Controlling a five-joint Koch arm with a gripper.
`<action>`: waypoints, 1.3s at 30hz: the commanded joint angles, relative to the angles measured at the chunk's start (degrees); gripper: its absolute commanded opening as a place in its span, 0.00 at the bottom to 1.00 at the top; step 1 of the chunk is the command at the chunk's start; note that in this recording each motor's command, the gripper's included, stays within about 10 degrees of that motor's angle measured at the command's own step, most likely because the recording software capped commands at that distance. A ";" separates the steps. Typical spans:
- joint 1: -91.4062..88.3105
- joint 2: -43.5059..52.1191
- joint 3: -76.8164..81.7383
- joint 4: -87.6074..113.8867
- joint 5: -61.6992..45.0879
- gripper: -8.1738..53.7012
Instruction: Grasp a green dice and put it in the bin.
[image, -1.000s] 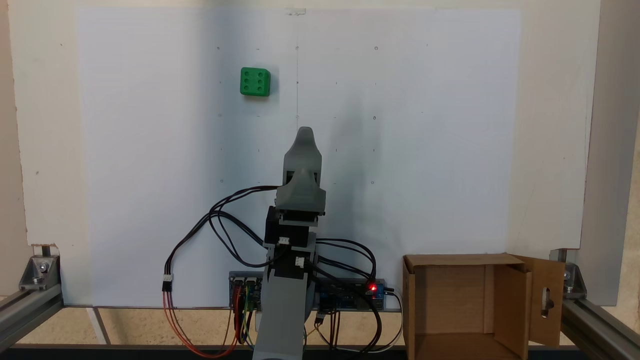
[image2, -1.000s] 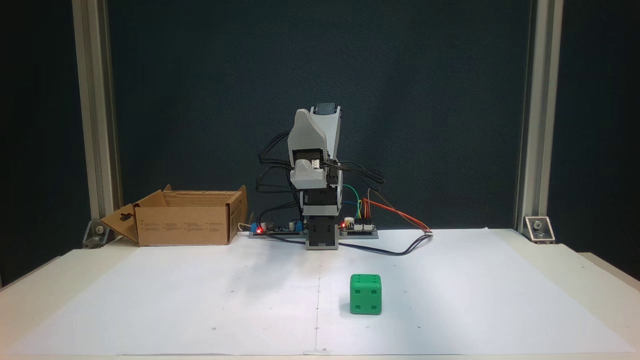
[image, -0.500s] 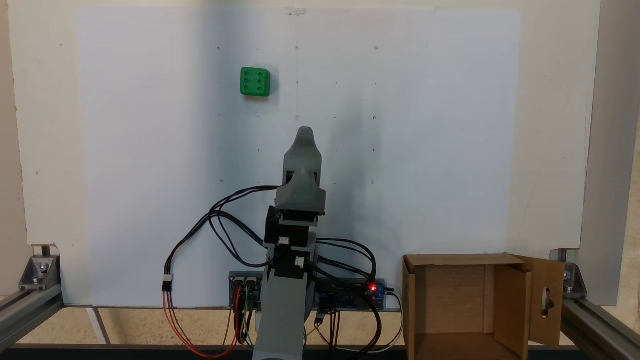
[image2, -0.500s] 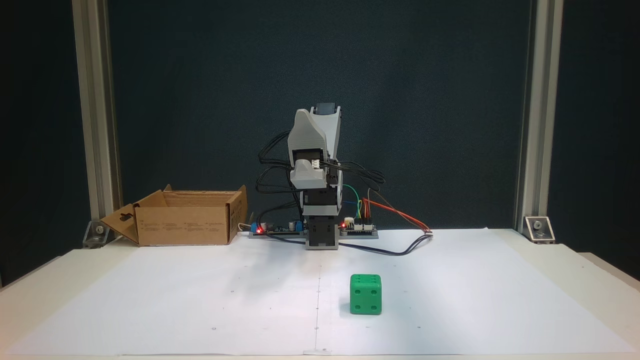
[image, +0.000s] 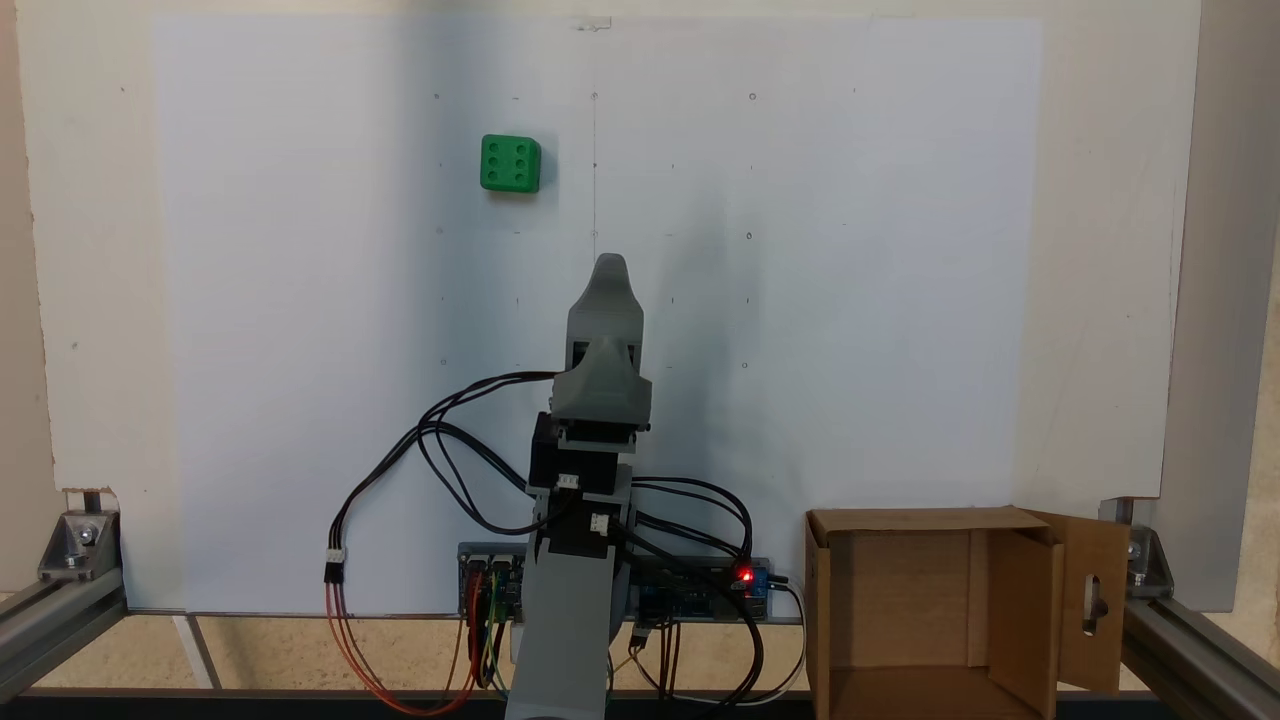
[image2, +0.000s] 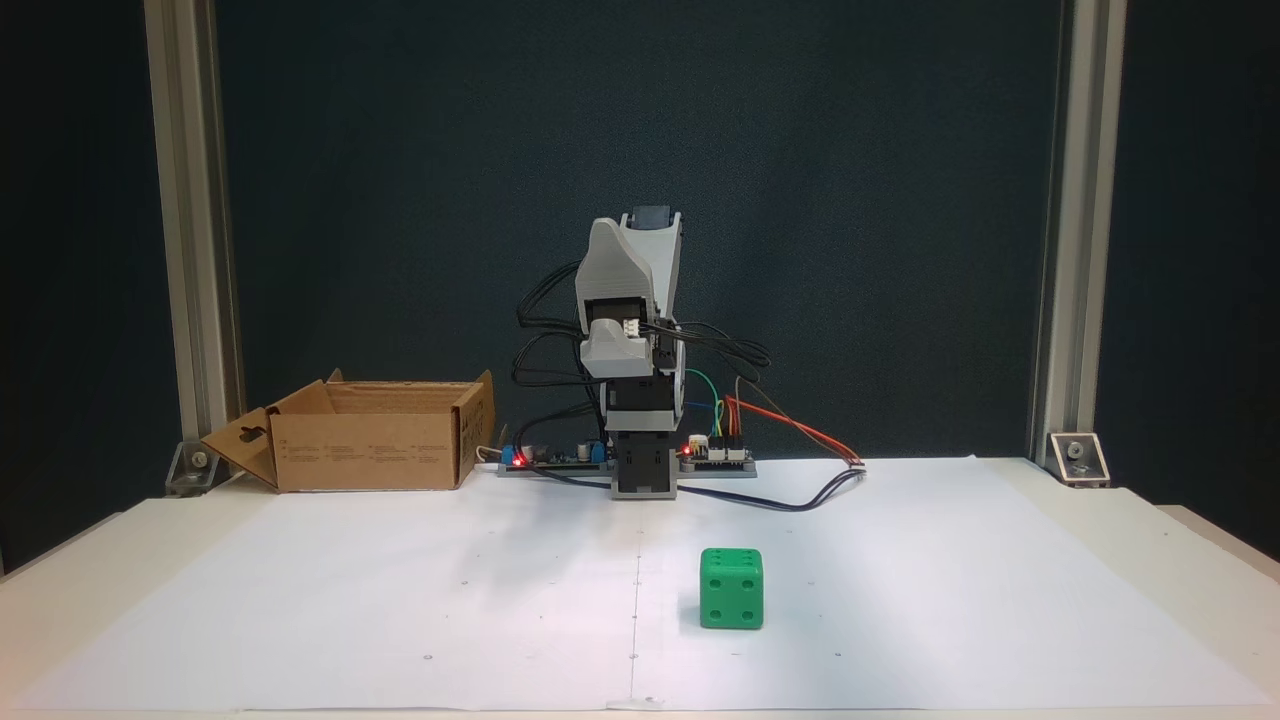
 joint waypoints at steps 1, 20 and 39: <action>0.09 6.24 2.99 -3.08 -2.02 0.84; -0.70 6.06 2.64 0.26 -2.11 0.83; 5.10 6.24 -34.19 70.38 -2.11 0.83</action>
